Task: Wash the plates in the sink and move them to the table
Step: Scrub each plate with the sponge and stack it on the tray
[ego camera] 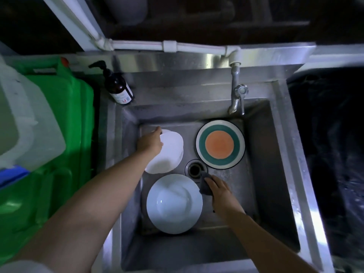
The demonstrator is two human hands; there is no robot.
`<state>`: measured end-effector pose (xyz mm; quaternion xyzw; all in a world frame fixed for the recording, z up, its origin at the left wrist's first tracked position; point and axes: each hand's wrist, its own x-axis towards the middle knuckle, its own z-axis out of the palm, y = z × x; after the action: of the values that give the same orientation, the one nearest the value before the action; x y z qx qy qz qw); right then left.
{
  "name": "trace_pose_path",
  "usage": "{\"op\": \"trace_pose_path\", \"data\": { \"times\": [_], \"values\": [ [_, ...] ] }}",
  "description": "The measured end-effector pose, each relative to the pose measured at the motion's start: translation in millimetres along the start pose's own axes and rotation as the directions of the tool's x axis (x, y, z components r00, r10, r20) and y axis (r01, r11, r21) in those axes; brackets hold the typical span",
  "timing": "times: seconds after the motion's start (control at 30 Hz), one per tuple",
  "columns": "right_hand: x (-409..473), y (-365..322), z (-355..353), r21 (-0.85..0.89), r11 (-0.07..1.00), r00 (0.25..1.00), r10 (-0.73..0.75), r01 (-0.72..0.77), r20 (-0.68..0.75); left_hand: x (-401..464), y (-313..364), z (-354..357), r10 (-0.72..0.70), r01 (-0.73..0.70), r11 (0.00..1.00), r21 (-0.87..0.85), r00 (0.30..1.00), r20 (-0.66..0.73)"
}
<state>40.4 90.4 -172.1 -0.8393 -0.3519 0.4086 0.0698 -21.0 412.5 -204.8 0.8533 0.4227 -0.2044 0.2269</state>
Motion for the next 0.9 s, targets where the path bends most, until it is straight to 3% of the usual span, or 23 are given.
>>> {"op": "trace_pose_path", "data": {
  "times": [0.23, 0.33, 0.4, 0.47, 0.57, 0.63, 0.77, 0.9],
  "values": [
    [-41, -3, -24, -0.048, 0.997, 0.997, -0.060, 0.058, -0.053, -66, 28, -17, 0.114, -0.104, 0.979, -0.177, 0.992, 0.047],
    [-61, -1, -38, -0.066, 0.993, 0.992, -0.106, 0.101, -0.067, -110, 45, -27, 0.064, -0.049, 0.923, -0.381, 0.998, 0.027],
    [-76, 0, -52, -0.059, 0.988, 0.983, -0.147, 0.141, -0.109, -144, 56, -30, -0.028, 0.042, 0.791, -0.610, 0.999, 0.033],
    [-92, 4, -64, -0.028, 0.978, 0.957, -0.209, 0.207, -0.201, -180, 71, -32, -0.102, 0.145, 0.577, -0.804, 0.989, 0.105],
    [-115, 12, -83, 0.025, 0.947, 0.886, -0.289, 0.320, -0.362, -233, 98, -30, -0.153, 0.252, 0.249, -0.935, 0.964, 0.219],
    [-131, 9, -97, 0.034, 0.922, 0.825, -0.329, 0.387, -0.459, -266, 120, -30, -0.167, 0.317, 0.088, -0.944, 0.939, 0.300],
    [-157, -4, -108, -0.075, 0.856, 0.727, -0.478, 0.511, -0.493, -319, 155, -26, -0.085, 0.361, -0.133, -0.923, 0.924, 0.374],
    [-176, 9, -103, -0.400, 0.752, 0.710, -0.645, 0.524, -0.281, -352, 162, -22, 0.002, 0.321, -0.253, -0.913, 0.944, 0.331]
  ]
}}
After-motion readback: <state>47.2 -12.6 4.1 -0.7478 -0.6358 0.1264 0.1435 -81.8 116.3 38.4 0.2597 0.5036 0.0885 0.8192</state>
